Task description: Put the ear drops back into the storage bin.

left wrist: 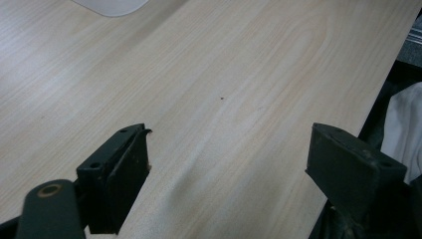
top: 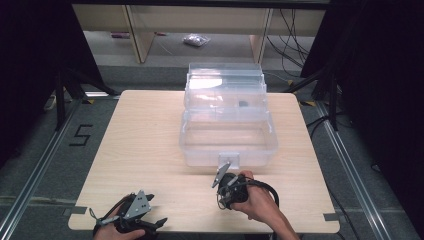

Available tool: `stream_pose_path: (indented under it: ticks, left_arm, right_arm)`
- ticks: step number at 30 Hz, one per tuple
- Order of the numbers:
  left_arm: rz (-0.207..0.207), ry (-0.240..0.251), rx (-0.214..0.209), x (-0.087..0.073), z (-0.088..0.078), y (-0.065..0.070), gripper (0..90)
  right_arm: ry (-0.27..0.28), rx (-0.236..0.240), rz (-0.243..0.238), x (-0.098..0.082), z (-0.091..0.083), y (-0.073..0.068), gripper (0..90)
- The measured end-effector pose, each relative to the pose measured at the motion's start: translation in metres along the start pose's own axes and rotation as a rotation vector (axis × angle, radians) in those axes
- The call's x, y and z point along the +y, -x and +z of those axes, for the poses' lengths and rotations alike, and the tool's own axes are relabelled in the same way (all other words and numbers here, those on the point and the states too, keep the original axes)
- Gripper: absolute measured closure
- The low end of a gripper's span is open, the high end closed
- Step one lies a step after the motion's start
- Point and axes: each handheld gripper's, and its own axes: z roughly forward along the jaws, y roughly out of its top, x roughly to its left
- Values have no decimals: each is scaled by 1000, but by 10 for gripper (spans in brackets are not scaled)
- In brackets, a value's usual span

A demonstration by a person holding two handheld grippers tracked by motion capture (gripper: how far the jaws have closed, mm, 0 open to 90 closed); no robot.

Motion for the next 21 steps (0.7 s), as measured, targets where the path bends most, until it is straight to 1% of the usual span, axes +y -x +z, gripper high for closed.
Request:
stream_pose_path:
  ticks: [1, 2, 3, 4, 6, 8, 9, 10, 11, 12, 13, 14, 16, 18, 19, 20, 21]
  left_arm:
    - [11, 2, 2, 0, 0, 0, 163]
    - [9, 1, 2, 0, 0, 0, 163]
    - [9, 1, 2, 0, 0, 0, 163]
    - [9, -3, 0, 0, -1, 0, 163]
    - [9, -1, 2, 0, 0, 0, 163]
    - [9, -1, 2, 0, 0, -1, 163]
    - [11, -2, 1, 0, 0, -1, 163]
    - [2, 3, -1, 0, 0, 0, 163]
    - [5, 0, -1, 0, 0, 0, 164]
    - [5, 0, -1, 0, 0, 0, 163]
    - [2, 4, 0, 0, 0, 0, 163]
    - [5, 1, 0, 0, 0, 0, 163]
    - [4, 2, 0, 0, 0, 0, 163]
    - [10, -1, 3, 0, 0, -1, 164]
    - [4, 3, 1, 0, 0, 0, 163]
    - [4, 3, 1, 0, 0, 0, 164]
    - [5, 2, 1, 0, 0, 0, 164]
  right_arm:
    - [5, -14, 16, 0, -4, 1, 601]
    - [11, -15, 3, 1, -5, 3, 601]
    - [11, -15, 3, 1, -5, 3, 601]
    - [3, -12, 17, 1, -7, 4, 601]
    - [5, -12, 6, 1, -12, 10, 601]
    - [11, -17, 11, 1, -14, 12, 601]
    - [-3, -23, 18, 1, -19, 15, 601]
    - [-5, -28, 34, 0, -21, 16, 601]
    - [-17, -10, 10, 1, -23, 19, 601]
    - [-13, -22, 14, 1, -26, 20, 601]
    - [-21, -30, 36, 0, -28, 20, 601]
    - [-22, -28, 25, 0, -30, 23, 601]
    - [-14, -34, 36, -1, -35, 25, 601]
    - [-19, -36, 31, -2, -38, 28, 601]
    - [-21, -37, 45, -3, -40, 29, 601]
    - [-21, -37, 45, -3, -40, 29, 601]
    - [-22, -36, 42, -4, -43, 32, 601]
